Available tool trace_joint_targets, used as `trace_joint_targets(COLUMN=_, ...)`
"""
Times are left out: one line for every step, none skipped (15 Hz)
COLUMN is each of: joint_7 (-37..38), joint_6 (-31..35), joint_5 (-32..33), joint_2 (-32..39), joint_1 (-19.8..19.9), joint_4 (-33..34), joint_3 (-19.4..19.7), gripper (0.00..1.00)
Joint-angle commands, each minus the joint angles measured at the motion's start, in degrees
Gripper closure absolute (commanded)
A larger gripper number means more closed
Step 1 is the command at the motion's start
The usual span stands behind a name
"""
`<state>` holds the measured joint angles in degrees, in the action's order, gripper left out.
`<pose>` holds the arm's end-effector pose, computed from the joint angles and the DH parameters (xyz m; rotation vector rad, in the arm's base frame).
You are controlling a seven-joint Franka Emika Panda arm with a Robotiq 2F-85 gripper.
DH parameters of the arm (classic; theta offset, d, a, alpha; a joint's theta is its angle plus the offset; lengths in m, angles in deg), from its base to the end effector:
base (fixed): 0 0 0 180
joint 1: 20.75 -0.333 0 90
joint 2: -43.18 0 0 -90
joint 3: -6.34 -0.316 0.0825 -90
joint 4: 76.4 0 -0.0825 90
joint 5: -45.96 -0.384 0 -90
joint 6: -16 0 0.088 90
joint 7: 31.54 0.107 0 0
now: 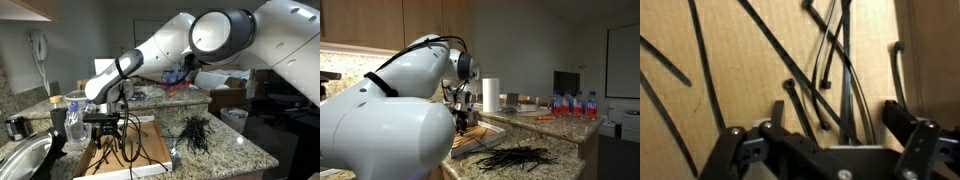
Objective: Remove the zip ties from the box
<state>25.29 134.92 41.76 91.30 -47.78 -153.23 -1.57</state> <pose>0.6079 0.4031 0.2191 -3.0007 0.7045 0.2917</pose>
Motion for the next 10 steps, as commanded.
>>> trace_joint_targets(joint_7=0.1, joint_6=0.5, joint_5=0.3, joint_2=1.3, joint_1=-0.5, joint_4=2.2, joint_3=0.6, gripper=0.27)
trace_joint_targets(joint_7=0.4, joint_6=0.2, joint_5=0.7, joint_2=1.3, joint_1=-0.8, joint_4=2.6, joint_3=0.9, gripper=0.33)
trace_joint_targets(joint_7=0.8, joint_6=0.0, joint_5=1.0, joint_2=1.3, joint_1=-1.0, joint_4=2.8, joint_3=1.1, gripper=0.41)
trace_joint_targets(joint_7=1.0, joint_6=-0.4, joint_5=1.1, joint_2=1.4, joint_1=-1.2, joint_4=3.1, joint_3=1.3, gripper=0.47)
trace_joint_targets(joint_7=1.1, joint_6=-1.0, joint_5=1.2, joint_2=1.5, joint_1=-1.3, joint_4=3.3, joint_3=1.5, gripper=0.53)
trace_joint_targets(joint_7=1.0, joint_6=-1.6, joint_5=1.2, joint_2=1.6, joint_1=-1.3, joint_4=3.7, joint_3=1.5, gripper=0.60)
trace_joint_targets(joint_7=0.8, joint_6=-1.9, joint_5=1.1, joint_2=1.8, joint_1=-1.3, joint_4=3.9, joint_3=1.5, gripper=0.66)
trace_joint_targets(joint_7=0.7, joint_6=-2.3, joint_5=1.0, joint_2=1.8, joint_1=-1.3, joint_4=4.0, joint_3=1.5, gripper=0.73)
trace_joint_targets(joint_7=0.7, joint_6=-2.5, joint_5=1.0, joint_2=1.9, joint_1=-1.3, joint_4=4.1, joint_3=1.6, gripper=0.78)
trace_joint_targets(joint_7=0.6, joint_6=-2.8, joint_5=1.0, joint_2=1.9, joint_1=-1.3, joint_4=4.3, joint_3=1.6, gripper=0.86)
